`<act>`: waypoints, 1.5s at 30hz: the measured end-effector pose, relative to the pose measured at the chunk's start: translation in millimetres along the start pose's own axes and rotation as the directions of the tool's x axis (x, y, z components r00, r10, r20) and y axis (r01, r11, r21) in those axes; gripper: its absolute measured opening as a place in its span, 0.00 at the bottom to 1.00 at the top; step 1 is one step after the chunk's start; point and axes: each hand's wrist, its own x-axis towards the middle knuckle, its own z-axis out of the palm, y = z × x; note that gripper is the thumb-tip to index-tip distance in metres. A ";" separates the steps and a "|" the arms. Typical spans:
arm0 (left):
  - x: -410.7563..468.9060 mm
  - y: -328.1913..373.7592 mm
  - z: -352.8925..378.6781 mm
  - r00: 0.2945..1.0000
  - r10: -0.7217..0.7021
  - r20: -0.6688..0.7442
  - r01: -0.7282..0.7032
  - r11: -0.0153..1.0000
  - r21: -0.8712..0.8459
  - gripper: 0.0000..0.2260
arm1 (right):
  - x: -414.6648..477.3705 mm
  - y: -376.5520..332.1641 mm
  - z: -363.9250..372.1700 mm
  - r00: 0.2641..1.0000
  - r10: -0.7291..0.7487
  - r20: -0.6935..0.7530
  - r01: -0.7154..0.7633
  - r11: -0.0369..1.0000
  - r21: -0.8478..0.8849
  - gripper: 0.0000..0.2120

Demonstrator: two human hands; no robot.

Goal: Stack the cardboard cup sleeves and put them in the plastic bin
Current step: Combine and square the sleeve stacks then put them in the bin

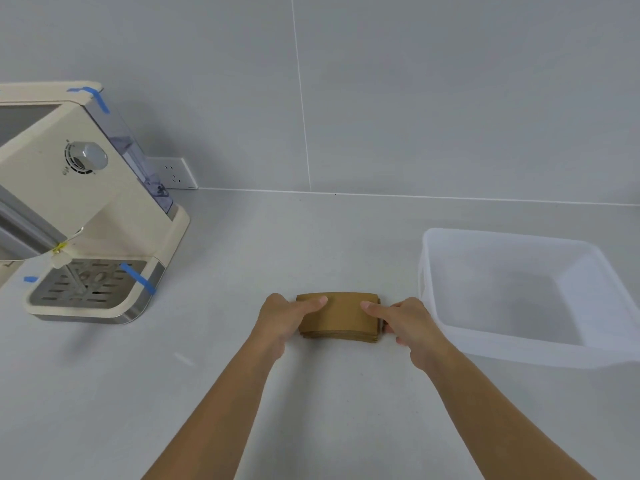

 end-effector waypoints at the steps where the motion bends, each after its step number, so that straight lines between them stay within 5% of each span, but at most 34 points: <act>1: 0.7 1.5 0.6 1.000 0.010 0.012 -0.010 0.999 0.041 0.24 | 0.3 -1.6 0.0 1.000 0.000 0.005 0.000 1.000 0.000 0.25; 8: 1.3 7.0 5.6 0.995 -0.056 0.085 0.053 0.998 0.035 0.18 | 2.4 -4.6 3.1 0.999 -0.007 0.039 0.009 0.999 -0.038 0.22; 13: -2.7 10.8 -8.3 0.945 -0.159 0.287 0.197 0.975 -0.106 0.17 | 1.4 -4.7 -3.8 0.980 0.025 0.199 -0.043 0.995 0.090 0.21; 17: -7.5 -1.9 -15.1 0.932 0.119 0.343 -0.071 0.986 -0.148 0.16 | -5.6 3.5 -5.5 0.954 -0.136 0.267 0.115 0.989 0.094 0.19; 22: -12.9 -23.5 -10.9 0.891 0.438 0.119 -0.435 0.899 -0.054 0.20 | -8.9 18.3 0.9 0.920 -0.378 0.103 0.373 0.925 0.067 0.19; 25: -12.0 -41.1 -5.1 0.854 0.509 0.110 -0.511 0.859 -0.010 0.23 | -6.2 32.6 6.9 0.889 -0.448 0.096 0.448 0.894 0.023 0.21; 29: -8.6 -55.4 -1.7 0.848 0.491 0.199 -0.476 0.871 -0.121 0.30 | -2.3 46.7 10.7 0.864 -0.481 0.149 0.474 0.877 0.082 0.25; 33: -5.8 -50.9 7.3 0.864 0.478 0.160 -0.419 0.857 -0.301 0.23 | -3.7 47.1 21.1 0.857 -0.472 0.207 0.409 0.867 0.283 0.29; 38: -5.8 -40.3 31.6 0.904 0.395 -0.165 -0.427 0.848 -0.314 0.11 | 1.4 41.4 45.4 0.859 -0.503 -0.094 0.503 0.797 0.333 0.07; 41: -7.7 -31.0 44.2 0.901 0.278 -0.333 -0.390 0.856 -0.339 0.15 | 7.0 34.8 53.8 0.858 -0.461 -0.225 0.510 0.816 0.273 0.08; 45: -13.3 -17.2 50.3 0.903 0.206 -0.376 -0.359 0.843 -0.401 0.14 | 8.9 19.8 50.2 0.846 -0.460 -0.271 0.525 0.807 0.269 0.07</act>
